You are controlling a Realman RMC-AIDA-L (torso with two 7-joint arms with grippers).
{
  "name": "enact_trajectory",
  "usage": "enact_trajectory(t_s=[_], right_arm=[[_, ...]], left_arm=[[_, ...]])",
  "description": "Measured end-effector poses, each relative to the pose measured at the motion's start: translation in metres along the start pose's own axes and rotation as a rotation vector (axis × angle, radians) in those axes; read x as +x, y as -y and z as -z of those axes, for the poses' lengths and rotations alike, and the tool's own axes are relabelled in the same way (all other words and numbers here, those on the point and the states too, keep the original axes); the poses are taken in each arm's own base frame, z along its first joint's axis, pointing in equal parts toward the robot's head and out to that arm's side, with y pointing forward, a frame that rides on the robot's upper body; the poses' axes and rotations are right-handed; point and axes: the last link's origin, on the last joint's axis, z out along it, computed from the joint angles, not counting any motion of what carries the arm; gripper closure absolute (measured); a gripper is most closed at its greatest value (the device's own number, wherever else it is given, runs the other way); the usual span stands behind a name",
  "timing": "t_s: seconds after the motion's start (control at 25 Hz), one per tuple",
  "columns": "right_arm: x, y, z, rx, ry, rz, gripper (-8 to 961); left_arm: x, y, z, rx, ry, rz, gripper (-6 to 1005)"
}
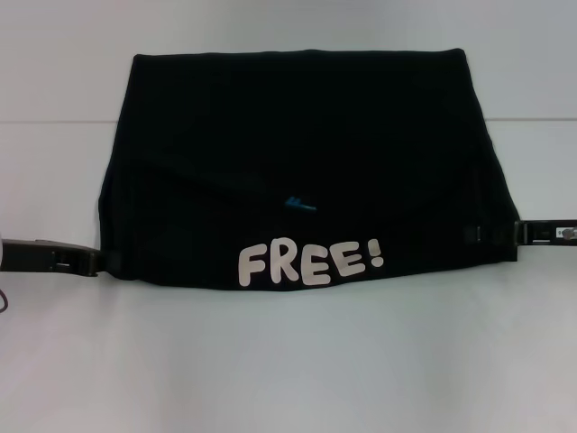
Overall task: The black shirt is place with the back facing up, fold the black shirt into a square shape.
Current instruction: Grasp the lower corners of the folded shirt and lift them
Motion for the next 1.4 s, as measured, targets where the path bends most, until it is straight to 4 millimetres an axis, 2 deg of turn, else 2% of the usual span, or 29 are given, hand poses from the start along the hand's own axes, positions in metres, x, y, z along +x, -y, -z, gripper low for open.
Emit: enact_trajectory(t_s=[0.12, 0.52, 0.76, 0.96, 1.2, 1.4], right_arm=[[0.001, 0.000, 0.001, -0.005, -0.003, 0.002, 325], [0.003, 0.003, 0.004, 0.000, 0.009, -0.002, 560], [0.007, 0.006, 0.008, -0.002, 0.008, -0.005, 768], [0.012, 0.008, 0.021, -0.043, 0.022, 0.003, 911], [0.025, 0.015, 0.037, -0.064, 0.030, -0.013, 911], [0.040, 0.016, 0.053, -0.112, 0.043, -0.012, 911]], left_arm=[[0.000, 0.001, 0.000, 0.001, -0.001, 0.000, 996], [0.000, 0.001, 0.001, 0.003, -0.002, 0.003, 997], [0.000, 0.001, 0.001, 0.002, -0.002, 0.006, 997], [-0.002, 0.000, 0.007, -0.021, -0.001, 0.017, 997], [-0.011, 0.002, 0.018, -0.045, 0.001, 0.044, 997], [-0.027, -0.003, 0.032, -0.111, 0.031, 0.065, 997]])
